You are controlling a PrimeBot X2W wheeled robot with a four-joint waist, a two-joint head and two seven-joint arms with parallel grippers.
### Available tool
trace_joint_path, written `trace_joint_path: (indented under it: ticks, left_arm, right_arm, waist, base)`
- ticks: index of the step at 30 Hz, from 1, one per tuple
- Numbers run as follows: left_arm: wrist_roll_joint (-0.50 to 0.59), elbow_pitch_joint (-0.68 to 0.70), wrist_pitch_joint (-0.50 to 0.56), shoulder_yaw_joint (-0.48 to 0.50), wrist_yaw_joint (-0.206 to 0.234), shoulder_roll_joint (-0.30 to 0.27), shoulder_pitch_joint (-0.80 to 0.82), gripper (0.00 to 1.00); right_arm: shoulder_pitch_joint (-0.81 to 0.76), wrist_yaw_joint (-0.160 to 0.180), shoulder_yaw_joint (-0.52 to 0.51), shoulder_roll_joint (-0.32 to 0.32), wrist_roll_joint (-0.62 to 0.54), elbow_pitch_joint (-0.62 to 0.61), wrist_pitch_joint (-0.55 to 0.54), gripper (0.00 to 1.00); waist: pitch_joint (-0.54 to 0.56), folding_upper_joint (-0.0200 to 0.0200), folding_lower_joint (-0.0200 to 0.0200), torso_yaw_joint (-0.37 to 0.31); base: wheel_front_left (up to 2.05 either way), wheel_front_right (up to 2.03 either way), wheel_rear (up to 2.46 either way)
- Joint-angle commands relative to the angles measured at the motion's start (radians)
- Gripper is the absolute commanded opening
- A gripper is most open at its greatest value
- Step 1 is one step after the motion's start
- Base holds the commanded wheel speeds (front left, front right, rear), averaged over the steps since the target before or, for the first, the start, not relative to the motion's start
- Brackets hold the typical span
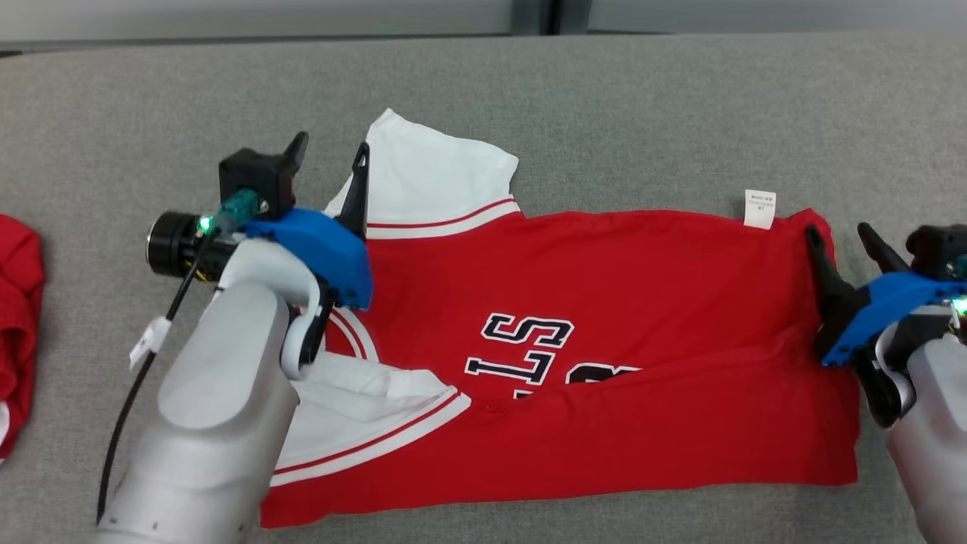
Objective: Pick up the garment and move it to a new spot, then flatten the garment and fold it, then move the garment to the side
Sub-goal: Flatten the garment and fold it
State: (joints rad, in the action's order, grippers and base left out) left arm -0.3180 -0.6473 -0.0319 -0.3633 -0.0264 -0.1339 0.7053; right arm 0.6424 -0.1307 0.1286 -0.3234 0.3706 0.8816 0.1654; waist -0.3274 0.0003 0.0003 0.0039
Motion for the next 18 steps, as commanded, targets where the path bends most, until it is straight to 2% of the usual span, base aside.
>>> trace_joint_path:
  ticks: [1, 5, 6, 7, 8, 9, 13, 18]
  left_arm:
    - [0.005, -0.008, 0.007, -0.001, -0.004, -0.008, 0.023, 1.00]
    - [0.009, -0.074, 0.057, -0.027, -0.045, -0.012, 0.128, 1.00]
    - [-0.003, -0.088, 0.068, -0.025, -0.056, -0.011, 0.152, 1.00]
    - [0.007, -0.104, 0.083, -0.038, -0.066, -0.022, 0.178, 1.00]
    - [0.008, -0.116, 0.095, -0.054, -0.078, -0.029, 0.201, 1.00]
    - [-0.012, -0.128, 0.112, -0.054, -0.087, -0.030, 0.217, 1.00]
    - [-0.037, -0.179, 0.185, -0.086, -0.102, -0.068, 0.301, 1.00]
    - [-0.139, -0.213, 0.265, -0.116, -0.106, -0.091, 0.352, 1.00]
  right_arm:
    - [0.019, 0.000, 0.009, -0.010, 0.004, 0.011, -0.007, 1.00]
    - [0.104, 0.000, 0.088, -0.015, 0.016, 0.066, -0.033, 1.00]
    - [0.118, 0.000, 0.104, -0.015, 0.023, 0.075, -0.031, 0.95]
    - [0.132, 0.000, 0.129, -0.014, 0.025, 0.079, -0.029, 0.72]
    - [0.144, 0.000, 0.150, -0.013, 0.033, 0.084, -0.025, 0.18]
    - [0.157, 0.000, 0.166, -0.012, 0.045, 0.085, -0.018, 0.00]
    - [0.207, 0.000, 0.231, -0.014, 0.087, 0.084, 0.018, 0.00]
    - [0.252, 0.000, 0.308, -0.002, 0.147, 0.066, 0.054, 0.00]
  waist:
    - [-0.025, -0.0003, -0.0003, 0.015]
    - [-0.075, -0.0003, -0.0003, 0.002]
    - [-0.086, -0.0003, -0.0003, -0.001]
    - [-0.098, -0.0003, -0.0003, -0.007]
    - [-0.106, -0.0003, -0.0003, -0.012]
    - [-0.118, -0.0003, -0.0003, -0.019]
    - [-0.156, -0.0003, -0.0003, -0.048]
    - [-0.191, -0.0003, -0.0003, -0.094]
  base:
    - [0.00, 0.00, 0.00]
    - [0.00, 0.00, 0.00]
    - [0.00, 0.00, 0.00]
    - [0.00, 0.00, 0.00]
    - [0.00, 0.00, 0.00]
    - [0.00, 0.00, 0.00]
    - [0.00, 0.00, 0.00]
    - [0.00, 0.00, 0.00]
